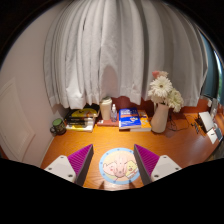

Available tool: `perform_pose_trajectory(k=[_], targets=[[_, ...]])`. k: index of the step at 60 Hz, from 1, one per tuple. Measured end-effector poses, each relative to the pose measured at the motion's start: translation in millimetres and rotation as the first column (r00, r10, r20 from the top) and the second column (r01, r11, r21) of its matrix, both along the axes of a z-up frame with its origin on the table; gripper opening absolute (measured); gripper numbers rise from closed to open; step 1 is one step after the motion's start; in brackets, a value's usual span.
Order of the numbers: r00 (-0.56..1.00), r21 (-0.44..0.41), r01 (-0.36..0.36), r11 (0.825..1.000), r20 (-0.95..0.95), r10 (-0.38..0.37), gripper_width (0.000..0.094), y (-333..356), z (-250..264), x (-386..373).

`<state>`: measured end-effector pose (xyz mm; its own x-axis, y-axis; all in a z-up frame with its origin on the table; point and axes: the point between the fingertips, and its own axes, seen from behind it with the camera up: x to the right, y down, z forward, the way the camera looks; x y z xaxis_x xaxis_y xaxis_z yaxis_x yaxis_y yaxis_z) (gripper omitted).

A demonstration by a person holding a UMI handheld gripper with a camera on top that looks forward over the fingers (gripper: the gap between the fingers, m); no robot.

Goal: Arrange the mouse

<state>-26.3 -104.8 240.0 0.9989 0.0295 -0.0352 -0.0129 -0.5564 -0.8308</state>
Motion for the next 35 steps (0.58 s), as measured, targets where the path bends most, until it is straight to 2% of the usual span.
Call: perform_pose_trajectory(k=[12,21,35], targets=[[1.000,0.004,0.004,1.000,0.012,-0.004,0.0808,-47.9,-2.5,-23.0],[1.000,-0.018,-0.020,1.000,0.019,0.021,0.0807,-77.0,-9.7,-41.6],[0.999,-0.020,-0.036,0.999,0.037,0.037,0.0811,-97.5,-16.1,-54.8]])
